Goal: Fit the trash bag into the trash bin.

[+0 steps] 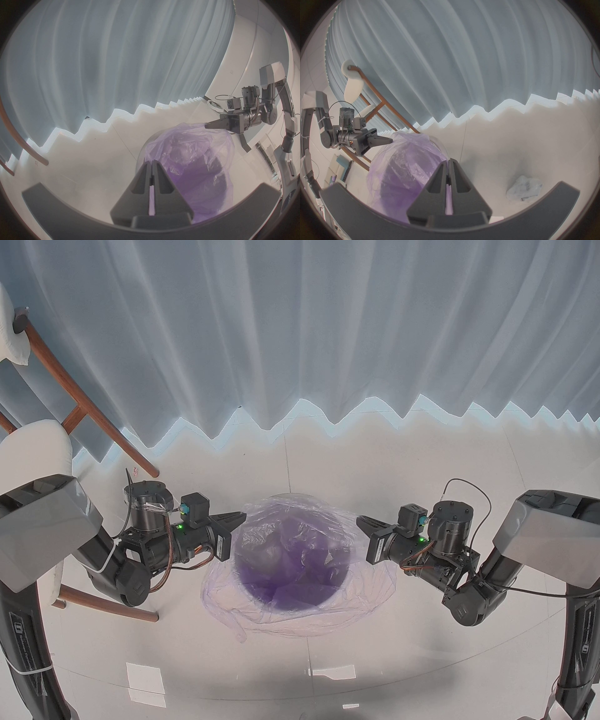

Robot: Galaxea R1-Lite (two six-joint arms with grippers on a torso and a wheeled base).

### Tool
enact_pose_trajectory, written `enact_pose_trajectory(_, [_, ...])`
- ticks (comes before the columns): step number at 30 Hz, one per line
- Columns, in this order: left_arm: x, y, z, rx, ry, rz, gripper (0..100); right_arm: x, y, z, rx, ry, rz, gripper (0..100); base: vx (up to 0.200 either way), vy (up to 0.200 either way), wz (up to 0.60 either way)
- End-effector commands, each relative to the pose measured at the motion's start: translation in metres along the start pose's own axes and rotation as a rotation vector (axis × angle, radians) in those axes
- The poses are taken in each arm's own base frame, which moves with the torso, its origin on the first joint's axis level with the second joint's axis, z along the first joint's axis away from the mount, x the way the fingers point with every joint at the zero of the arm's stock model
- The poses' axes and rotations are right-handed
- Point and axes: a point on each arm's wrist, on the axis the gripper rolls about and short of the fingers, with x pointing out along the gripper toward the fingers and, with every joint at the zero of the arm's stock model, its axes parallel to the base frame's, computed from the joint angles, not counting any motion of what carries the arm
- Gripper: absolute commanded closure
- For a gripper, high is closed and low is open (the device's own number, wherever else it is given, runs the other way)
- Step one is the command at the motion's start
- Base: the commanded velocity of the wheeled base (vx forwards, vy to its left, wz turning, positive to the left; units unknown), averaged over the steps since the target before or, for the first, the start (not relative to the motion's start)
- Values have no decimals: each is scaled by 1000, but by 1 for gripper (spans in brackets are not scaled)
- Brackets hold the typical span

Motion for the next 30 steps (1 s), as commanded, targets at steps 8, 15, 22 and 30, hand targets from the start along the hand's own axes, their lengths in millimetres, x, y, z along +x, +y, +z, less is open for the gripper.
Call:
enact_pose_trajectory(8, [17, 20, 36, -113, -107, 2, 100, 21, -23, 40, 140, -137, 0, 100, 0, 0, 0])
enact_pose_trajectory(15, [25, 40, 31, -339, -118, -68, 100, 28, -44, 46, 295, -189, -16, 100, 0, 0, 0])
enact_pose_trajectory(22, [26, 57, 4, -466, -72, -93, 100, 32, -52, 46, 522, -193, 29, 100, 0, 0, 0])
enact_pose_trajectory(30, [35, 64, -16, -641, -133, -103, 100, 45, -66, 21, 664, -163, 11, 100, 0, 0, 0])
